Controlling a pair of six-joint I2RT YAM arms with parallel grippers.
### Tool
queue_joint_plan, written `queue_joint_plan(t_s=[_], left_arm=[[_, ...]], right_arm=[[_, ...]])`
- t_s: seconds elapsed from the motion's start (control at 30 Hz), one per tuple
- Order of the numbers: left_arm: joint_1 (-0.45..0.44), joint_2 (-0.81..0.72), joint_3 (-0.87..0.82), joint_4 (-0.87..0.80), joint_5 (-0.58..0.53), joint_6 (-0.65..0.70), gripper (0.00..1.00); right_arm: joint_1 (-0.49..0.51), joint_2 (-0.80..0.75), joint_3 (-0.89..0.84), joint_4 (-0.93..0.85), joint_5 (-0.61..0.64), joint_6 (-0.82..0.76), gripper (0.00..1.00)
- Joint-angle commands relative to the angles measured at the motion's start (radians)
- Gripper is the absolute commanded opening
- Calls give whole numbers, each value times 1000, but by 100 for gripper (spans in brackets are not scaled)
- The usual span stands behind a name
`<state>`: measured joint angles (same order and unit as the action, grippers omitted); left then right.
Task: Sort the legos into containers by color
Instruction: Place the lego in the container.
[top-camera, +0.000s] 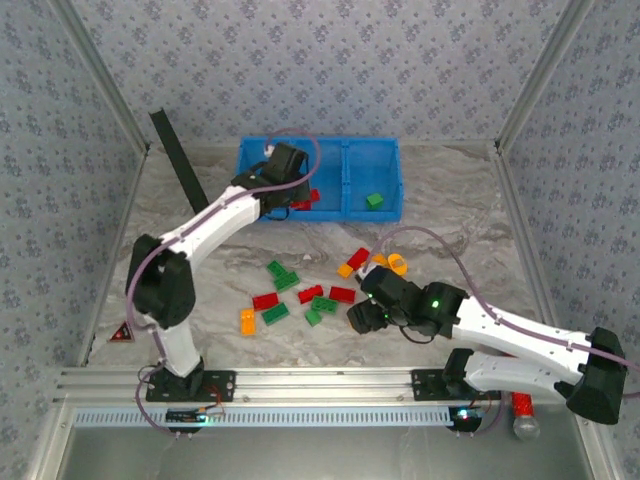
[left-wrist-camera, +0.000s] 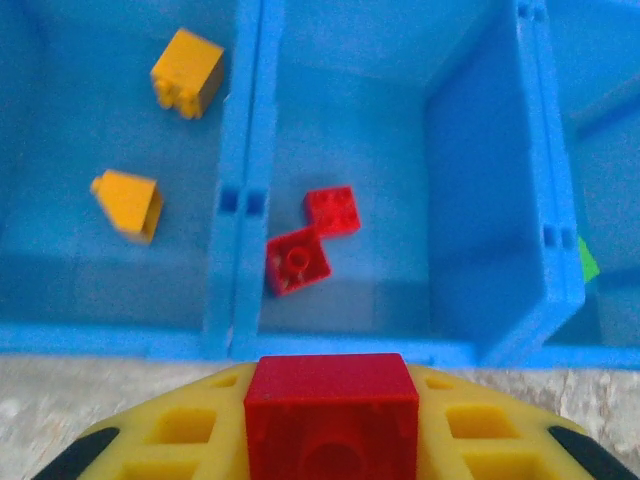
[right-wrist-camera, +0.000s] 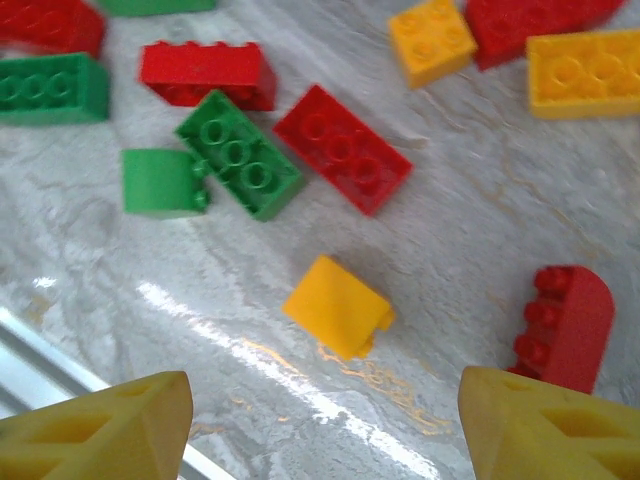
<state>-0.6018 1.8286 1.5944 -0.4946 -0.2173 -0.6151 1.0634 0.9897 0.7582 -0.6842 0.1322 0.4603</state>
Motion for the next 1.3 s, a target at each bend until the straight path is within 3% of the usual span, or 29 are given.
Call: queue_joint_plan(t_s=[0.0,0.3,0.53,0.8,0.93,1.13,1.27], left_arm=[[10,110,129,-8,12,52,17],[9,487,531,-108,81,70,17],[9,640,687,-177,94,79,19],[14,675,668,-179,103,86,29],[20,670,659,-179,116,90,41],[23,612,651,-173,108,119,53],[28,553,635,-166,108,135,56]], right_arm=[[45,6,61,7,1,-162,73],[143,-26,-6,138,9,-504,75],[148,-21,-46,219,-38,-675,75],[82,22,-60,241,-134,-777,75],[47,50,-57,236,-147,-819,75],[9,105,-47,264,-183,-880,75],[4,167,-31,292,-202,-919,75]])
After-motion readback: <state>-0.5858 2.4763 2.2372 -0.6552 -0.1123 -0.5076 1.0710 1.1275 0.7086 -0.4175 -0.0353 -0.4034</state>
